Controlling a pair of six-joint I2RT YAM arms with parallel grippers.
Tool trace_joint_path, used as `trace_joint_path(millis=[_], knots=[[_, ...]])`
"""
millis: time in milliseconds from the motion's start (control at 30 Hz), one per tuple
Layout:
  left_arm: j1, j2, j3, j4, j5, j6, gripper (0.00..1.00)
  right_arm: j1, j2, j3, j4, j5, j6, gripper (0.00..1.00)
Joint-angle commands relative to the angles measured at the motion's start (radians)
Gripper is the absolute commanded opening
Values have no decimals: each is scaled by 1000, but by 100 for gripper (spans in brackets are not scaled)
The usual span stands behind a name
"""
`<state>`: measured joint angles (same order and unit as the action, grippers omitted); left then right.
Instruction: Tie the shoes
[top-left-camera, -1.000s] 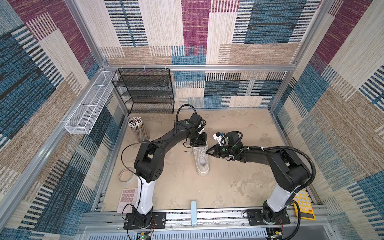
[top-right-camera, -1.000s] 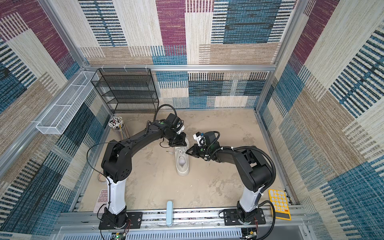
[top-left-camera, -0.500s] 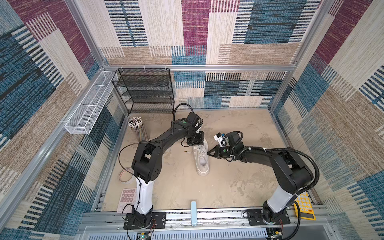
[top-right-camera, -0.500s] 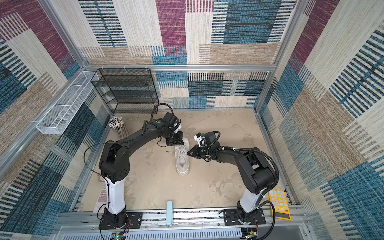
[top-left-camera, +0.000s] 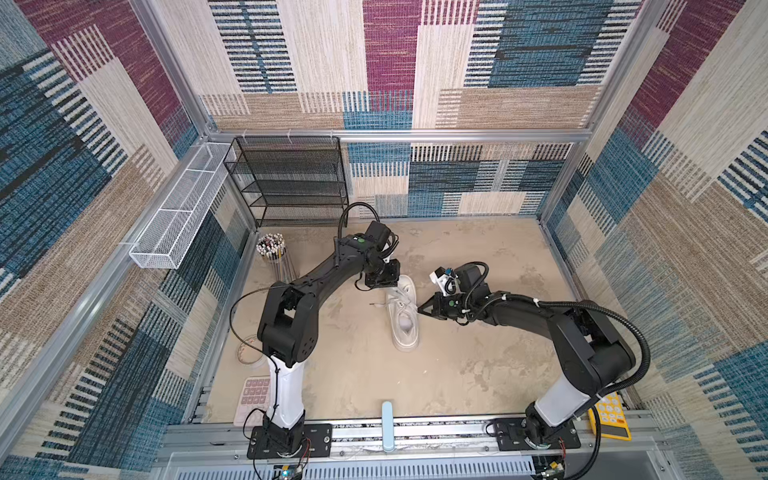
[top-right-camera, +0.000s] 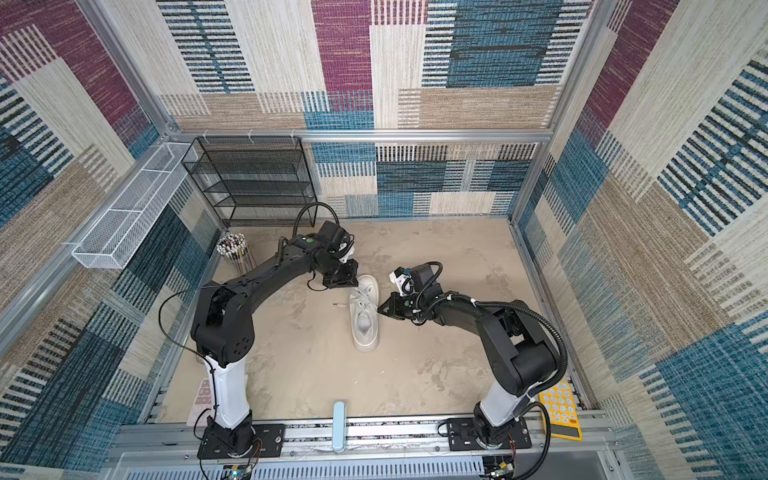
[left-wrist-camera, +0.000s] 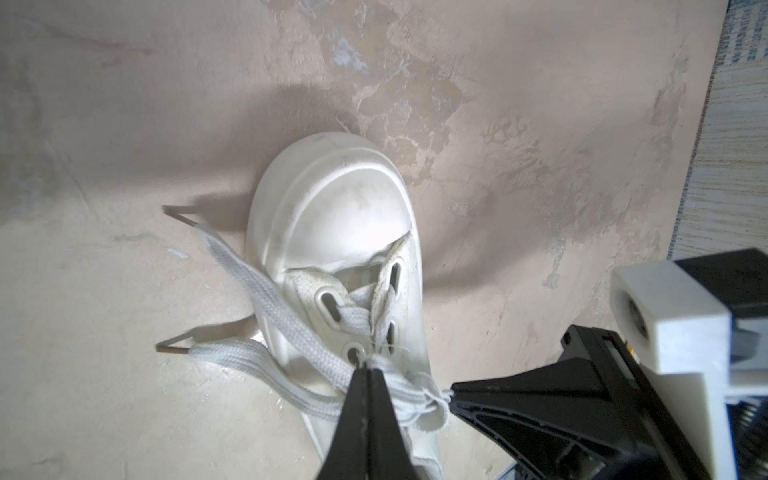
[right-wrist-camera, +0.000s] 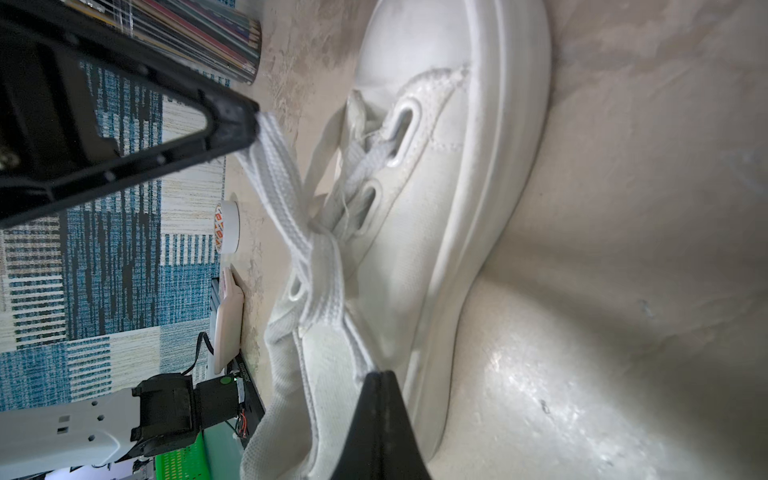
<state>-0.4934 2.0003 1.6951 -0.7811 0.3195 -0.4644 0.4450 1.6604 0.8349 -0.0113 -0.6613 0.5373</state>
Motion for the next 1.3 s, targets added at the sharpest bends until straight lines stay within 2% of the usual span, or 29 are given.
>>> trace_joint_path(millis=[0, 333, 1133, 1267], knots=[[7, -11, 18, -29, -53, 50, 0, 0, -7, 2, -69, 34, -32, 0], [35, -20, 18, -76, -112, 104, 0, -3, -40, 16, -168, 121, -73, 0], [80, -60, -62, -58, -109, 104, 0, -30, -84, -5, -257, 251, -86, 0], [81, -63, -85, -52, -116, 95, 0, -30, -76, 18, -312, 342, -101, 0]])
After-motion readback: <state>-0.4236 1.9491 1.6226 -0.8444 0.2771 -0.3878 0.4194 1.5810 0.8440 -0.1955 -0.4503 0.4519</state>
